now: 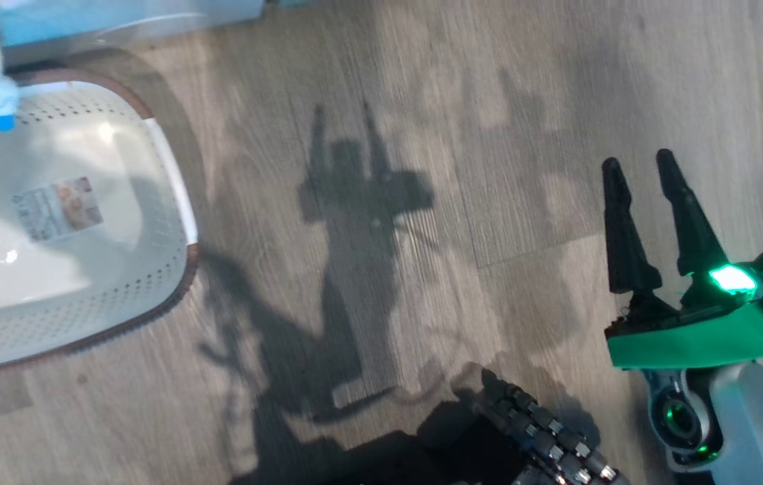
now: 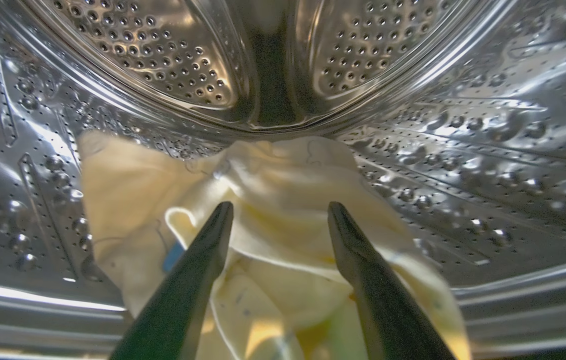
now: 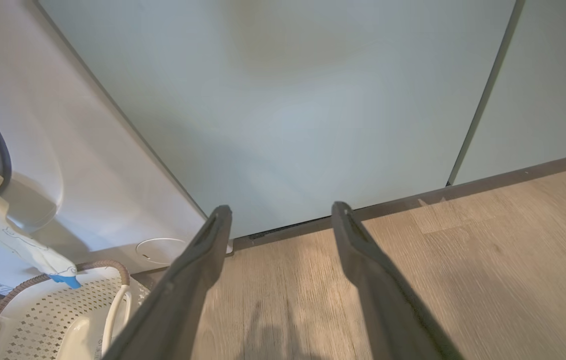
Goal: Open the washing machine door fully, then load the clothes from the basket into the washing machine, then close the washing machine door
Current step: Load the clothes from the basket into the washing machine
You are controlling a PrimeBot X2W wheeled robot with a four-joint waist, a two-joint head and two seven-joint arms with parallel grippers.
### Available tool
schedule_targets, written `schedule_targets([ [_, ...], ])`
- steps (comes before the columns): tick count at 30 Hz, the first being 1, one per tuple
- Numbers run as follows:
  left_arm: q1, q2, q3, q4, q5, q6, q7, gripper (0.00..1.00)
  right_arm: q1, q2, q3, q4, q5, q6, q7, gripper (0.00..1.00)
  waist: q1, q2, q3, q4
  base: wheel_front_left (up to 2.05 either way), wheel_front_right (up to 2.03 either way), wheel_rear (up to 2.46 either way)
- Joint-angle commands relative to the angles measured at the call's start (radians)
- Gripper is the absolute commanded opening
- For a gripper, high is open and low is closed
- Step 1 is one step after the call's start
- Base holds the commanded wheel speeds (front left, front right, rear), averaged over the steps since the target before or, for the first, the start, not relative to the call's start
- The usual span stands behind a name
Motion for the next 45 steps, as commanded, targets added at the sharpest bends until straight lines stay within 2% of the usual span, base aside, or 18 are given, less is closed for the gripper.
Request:
schedule_targets([
  [1, 0.013, 0.039, 0.035, -0.036, -0.003, 0.008, -0.015, 1.00, 0.013, -0.005, 0.007, -0.023, -0.009, 0.000, -0.006, 1.00, 0.0000, 0.0000, -0.017, 0.016, 0.00, 0.00, 0.00],
  [7, 0.169, 0.005, 0.061, -0.087, -0.040, 0.030, -0.156, 1.00, 0.027, -0.005, -0.023, -0.024, -0.042, 0.000, -0.006, 1.00, 0.0000, 0.0000, -0.072, 0.054, 0.00, 0.00, 0.00],
  [12, 0.328, -0.023, 0.091, -0.183, -0.067, 0.063, -0.282, 1.00, 0.049, -0.005, -0.055, -0.029, -0.072, 0.000, -0.006, 1.00, 0.0000, 0.0000, -0.118, 0.092, 0.00, 0.00, 0.00],
  [13, 0.402, -0.035, 0.097, -0.237, -0.070, 0.083, -0.330, 1.00, 0.058, -0.005, -0.068, -0.031, -0.086, 0.000, -0.006, 1.00, 0.0000, 0.0000, -0.137, 0.110, 0.00, 0.00, 0.00],
  [17, 0.565, -0.075, 0.090, -0.372, -0.068, 0.135, -0.390, 1.00, 0.078, -0.005, -0.094, -0.036, -0.110, 0.000, -0.006, 1.00, 0.0000, 0.0000, -0.175, 0.146, 0.00, 0.00, 0.00],
  [25, 0.887, -0.149, 0.075, -0.660, -0.022, 0.294, -0.432, 1.00, 0.108, -0.029, -0.117, -0.040, -0.142, 0.000, -0.006, 1.00, 0.0000, 0.0000, -0.247, 0.205, 0.00, 0.00, 0.00],
  [29, 1.017, -0.179, 0.072, -0.757, -0.013, 0.340, -0.439, 1.00, 0.130, -0.044, -0.127, -0.041, -0.152, 0.000, -0.006, 1.00, 0.0000, 0.0000, -0.287, 0.236, 0.00, 0.00, 0.00],
  [34, 1.127, -0.226, 0.047, -0.808, -0.011, 0.357, -0.443, 1.00, 0.155, -0.067, -0.124, -0.034, -0.160, 0.000, -0.006, 1.00, 0.0000, 0.0000, -0.339, 0.270, 0.00, 0.00, 0.00],
  [45, 1.237, -0.314, 0.013, -0.783, -0.015, 0.344, -0.447, 1.00, 0.206, -0.093, -0.095, 0.000, -0.166, 0.000, -0.006, 1.00, 0.0000, 0.0000, -0.449, 0.321, 0.00, 0.00, 0.00],
])
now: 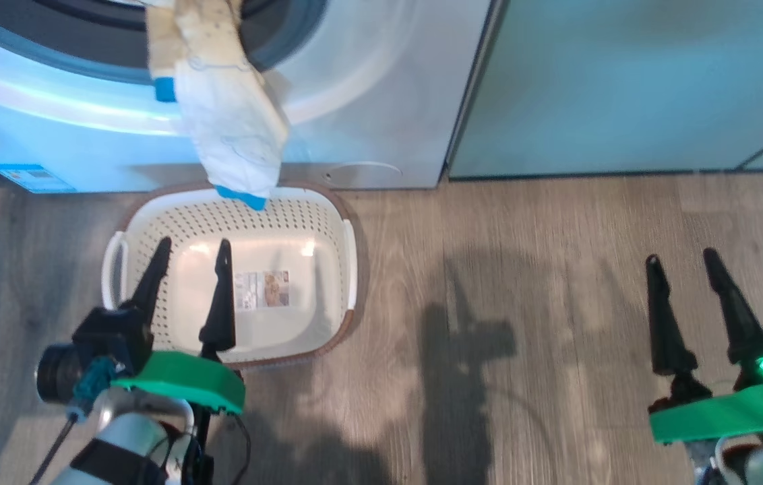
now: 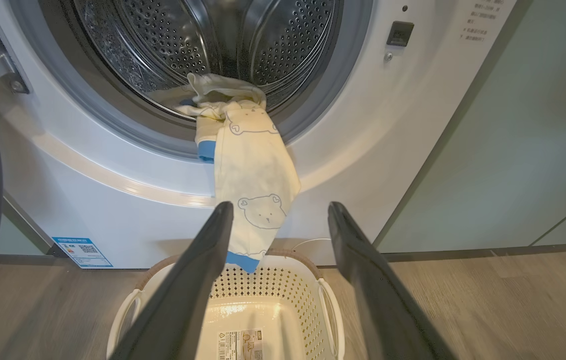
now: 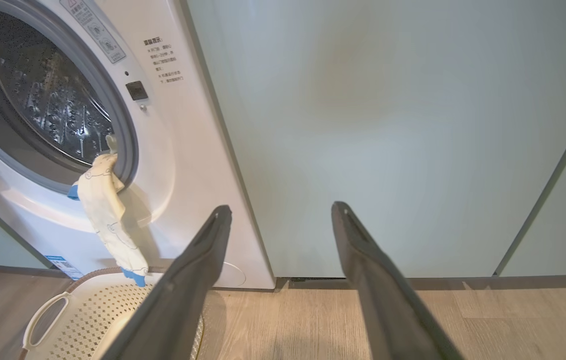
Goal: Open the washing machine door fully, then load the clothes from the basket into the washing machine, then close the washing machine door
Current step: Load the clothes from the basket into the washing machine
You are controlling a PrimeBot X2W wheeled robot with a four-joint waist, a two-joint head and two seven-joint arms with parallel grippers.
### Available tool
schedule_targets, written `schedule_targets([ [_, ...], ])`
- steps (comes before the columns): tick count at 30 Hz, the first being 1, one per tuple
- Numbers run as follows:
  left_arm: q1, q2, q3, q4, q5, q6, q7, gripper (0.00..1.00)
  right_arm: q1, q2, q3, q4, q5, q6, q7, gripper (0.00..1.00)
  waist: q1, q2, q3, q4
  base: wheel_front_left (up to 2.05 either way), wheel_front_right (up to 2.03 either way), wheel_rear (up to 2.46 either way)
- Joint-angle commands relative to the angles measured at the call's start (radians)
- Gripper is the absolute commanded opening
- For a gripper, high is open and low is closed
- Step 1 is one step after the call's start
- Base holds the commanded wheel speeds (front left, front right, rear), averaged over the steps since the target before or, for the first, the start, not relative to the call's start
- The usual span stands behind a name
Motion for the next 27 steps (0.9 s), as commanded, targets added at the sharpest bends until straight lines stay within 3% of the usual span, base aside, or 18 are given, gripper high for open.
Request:
schedule_targets([
  [1, -0.007, 0.014, 0.033, -0.017, 0.001, 0.044, -0.006, 1.00, 0.010, -0.020, 0.024, -0.025, -0.003, 0.000, -0.006, 1.00, 0.0001, -0.0001, -0.026, 0.016, 0.00, 0.00, 0.00],
  [11, 0.021, -0.019, 0.035, 0.021, -0.010, 0.012, -0.006, 1.00, 0.026, -0.031, 0.054, -0.006, 0.000, 0.000, -0.006, 1.00, 0.0001, -0.0001, -0.072, 0.030, 0.00, 0.00, 0.00],
  [27, 0.023, -0.038, 0.030, 0.036, -0.012, 0.000, 0.001, 1.00, 0.029, -0.036, 0.072, -0.009, 0.006, 0.000, -0.006, 1.00, 0.0001, -0.0001, -0.072, 0.022, 0.00, 0.00, 0.00],
])
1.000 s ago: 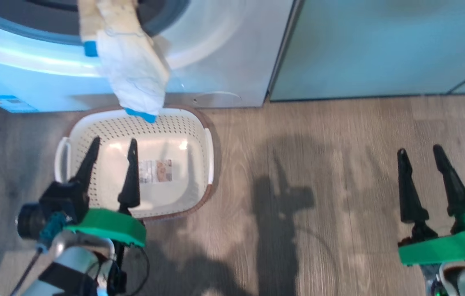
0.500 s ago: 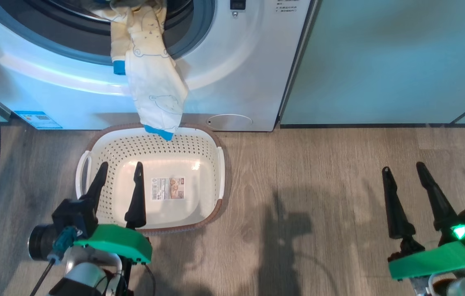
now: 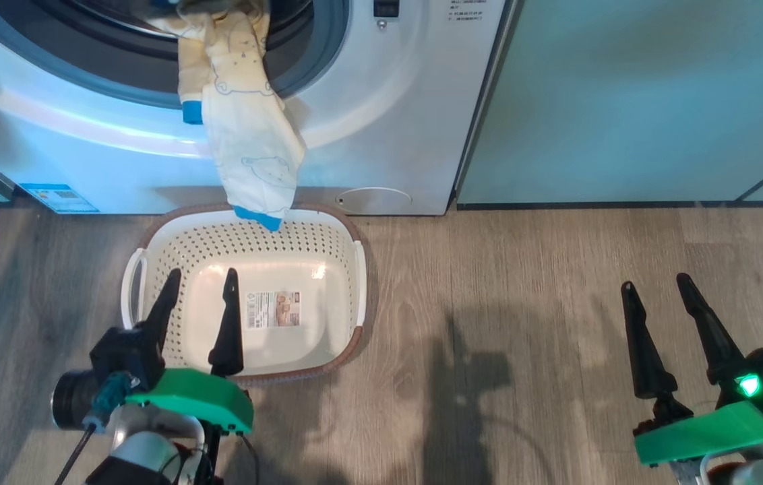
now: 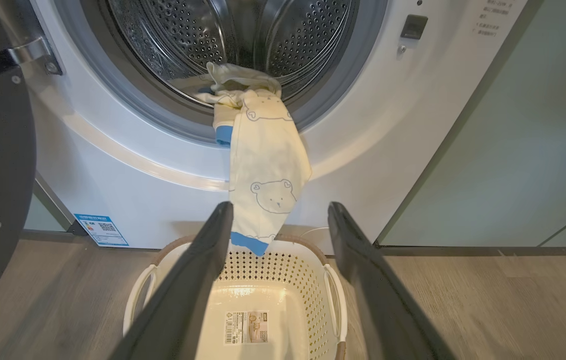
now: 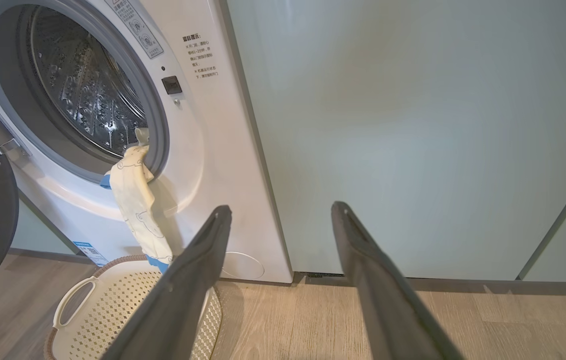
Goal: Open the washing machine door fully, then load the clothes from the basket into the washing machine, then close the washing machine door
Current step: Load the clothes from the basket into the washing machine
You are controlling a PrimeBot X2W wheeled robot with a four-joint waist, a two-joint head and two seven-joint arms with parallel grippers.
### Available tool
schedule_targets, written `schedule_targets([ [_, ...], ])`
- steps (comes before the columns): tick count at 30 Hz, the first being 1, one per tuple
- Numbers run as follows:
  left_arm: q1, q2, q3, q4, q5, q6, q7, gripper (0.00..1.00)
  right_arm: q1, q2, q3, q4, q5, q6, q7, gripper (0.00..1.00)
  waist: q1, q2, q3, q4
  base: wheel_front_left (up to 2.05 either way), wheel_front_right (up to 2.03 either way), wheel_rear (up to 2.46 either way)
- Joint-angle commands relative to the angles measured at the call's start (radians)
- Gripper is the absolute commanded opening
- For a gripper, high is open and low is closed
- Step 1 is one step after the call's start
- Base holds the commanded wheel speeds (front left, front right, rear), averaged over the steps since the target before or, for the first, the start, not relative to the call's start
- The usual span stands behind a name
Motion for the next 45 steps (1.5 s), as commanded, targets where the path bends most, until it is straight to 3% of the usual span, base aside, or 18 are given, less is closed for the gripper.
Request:
schedule_targets([
  [1, -0.024, 0.009, 0.030, -0.019, -0.007, 0.005, 0.005, 1.00, -0.006, -0.021, 0.020, -0.035, 0.005, 0.000, -0.006, 1.00, 0.0000, -0.0001, 0.012, -0.003, 0.00, 0.00, 0.00],
  [13, -0.149, 0.019, 0.008, 0.070, -0.015, -0.052, 0.042, 1.00, -0.063, 0.002, 0.035, -0.051, 0.017, 0.000, -0.006, 1.00, 0.0000, -0.0001, 0.120, -0.066, 0.00, 0.00, 0.00],
  [30, -0.509, 0.048, 0.017, 0.402, 0.013, -0.146, 0.044, 1.00, -0.154, 0.062, 0.030, -0.067, 0.049, 0.000, -0.006, 1.00, 0.0000, -0.0001, 0.337, -0.202, 0.00, 0.00, 0.00],
  [42, -0.658, 0.077, 0.079, 0.573, -0.004, -0.124, 0.037, 0.98, -0.183, 0.082, 0.044, -0.064, 0.074, 0.000, -0.006, 1.00, 0.0000, -0.0001, 0.380, -0.246, 0.00, 0.00, 0.00],
  [43, -0.660, 0.079, 0.086, 0.578, -0.008, -0.120, 0.035, 0.75, -0.183, 0.082, 0.043, -0.064, 0.075, 0.000, -0.006, 1.00, 0.0000, -0.0001, 0.381, -0.246, 0.00, 0.00, 0.00],
  [44, -0.660, 0.082, 0.092, 0.580, -0.012, -0.119, 0.034, 0.39, -0.182, 0.083, 0.042, -0.064, 0.076, 0.000, -0.006, 1.00, 0.0000, -0.0001, 0.381, -0.245, 0.00, 0.00, 0.00],
  [45, -0.659, 0.085, 0.096, 0.581, -0.014, -0.118, 0.032, 0.10, -0.182, 0.083, 0.040, -0.065, 0.077, 0.000, -0.006, 1.00, 0.0000, -0.0001, 0.382, -0.243, 0.00, 0.00, 0.00],
])
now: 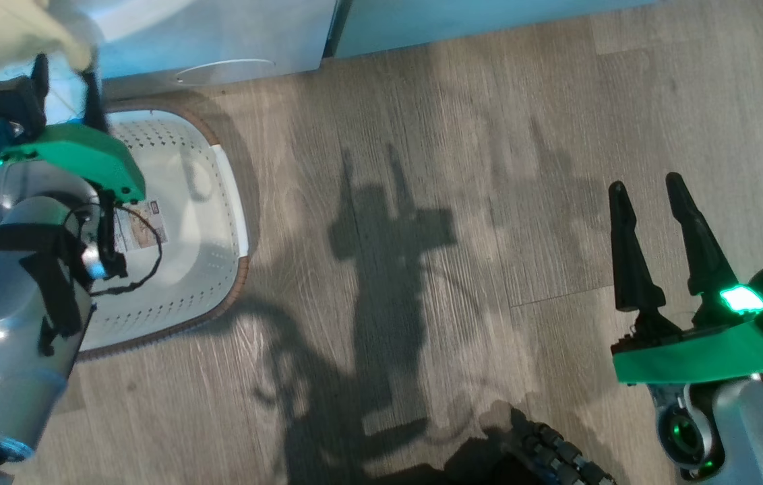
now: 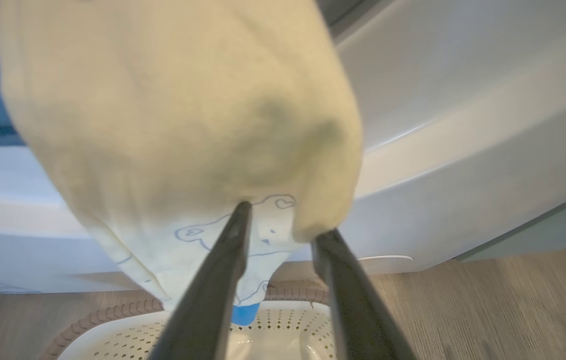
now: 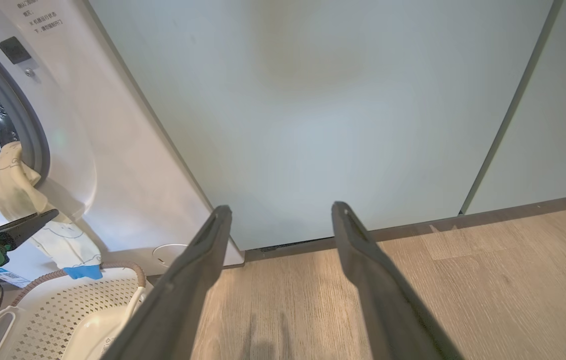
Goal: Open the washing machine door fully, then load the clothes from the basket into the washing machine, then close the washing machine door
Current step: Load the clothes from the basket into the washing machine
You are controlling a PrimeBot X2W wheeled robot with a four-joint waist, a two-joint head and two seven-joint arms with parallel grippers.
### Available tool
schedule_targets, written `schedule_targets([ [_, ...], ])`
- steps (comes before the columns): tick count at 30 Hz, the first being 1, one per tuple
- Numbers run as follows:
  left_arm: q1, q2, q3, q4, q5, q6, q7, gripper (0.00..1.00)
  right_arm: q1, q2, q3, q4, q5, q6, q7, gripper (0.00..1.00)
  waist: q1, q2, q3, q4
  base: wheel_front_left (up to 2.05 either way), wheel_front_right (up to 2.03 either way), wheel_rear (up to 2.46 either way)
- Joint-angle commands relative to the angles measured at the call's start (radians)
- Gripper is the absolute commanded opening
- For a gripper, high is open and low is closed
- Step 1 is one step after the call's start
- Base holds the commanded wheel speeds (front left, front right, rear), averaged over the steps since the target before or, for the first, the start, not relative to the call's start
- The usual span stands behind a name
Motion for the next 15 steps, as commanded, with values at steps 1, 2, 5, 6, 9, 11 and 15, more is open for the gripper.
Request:
schedule_targets([
  [1, -0.016, 0.049, 0.043, -0.021, -0.005, 0.005, -0.011, 0.00, 0.007, 0.001, 0.011, -0.028, 0.008, 0.000, -0.006, 1.00, 0.0000, 0.0000, 0.001, 0.004, 0.00, 0.00, 0.00],
  [2, -0.014, 0.052, 0.045, -0.023, -0.007, 0.003, -0.011, 0.00, 0.007, 0.002, 0.009, -0.029, 0.009, 0.000, -0.006, 1.00, 0.0000, 0.0000, 0.001, 0.008, 0.00, 0.00, 0.00],
  [5, -0.003, 0.061, 0.046, -0.040, -0.012, 0.000, -0.006, 0.00, 0.006, 0.002, 0.006, -0.033, 0.015, 0.000, -0.006, 1.00, 0.0000, 0.0000, 0.001, 0.021, 0.00, 0.00, 0.00],
  [6, 0.003, 0.064, 0.047, -0.050, -0.014, 0.001, -0.002, 0.00, 0.006, 0.002, 0.005, -0.035, 0.015, 0.000, -0.006, 1.00, 0.0000, 0.0000, 0.001, 0.027, 0.00, 0.00, 0.00],
  [9, 0.023, 0.081, 0.051, -0.095, -0.024, 0.002, 0.021, 0.00, 0.007, 0.002, 0.003, -0.038, 0.013, 0.000, -0.006, 1.00, 0.0000, 0.0000, 0.000, 0.044, 0.00, 0.00, 0.00],
  [11, 0.033, 0.087, 0.052, -0.119, -0.027, 0.004, 0.033, 0.00, 0.007, 0.002, 0.001, -0.039, 0.011, 0.000, -0.006, 1.00, 0.0000, 0.0000, 0.000, 0.050, 0.00, 0.00, 0.00],
  [15, 0.076, 0.132, 0.055, -0.256, -0.031, 0.021, 0.104, 0.00, 0.011, 0.002, -0.005, -0.043, 0.005, 0.000, -0.006, 1.00, 0.0000, 0.0000, -0.003, 0.074, 0.00, 0.00, 0.00],
])
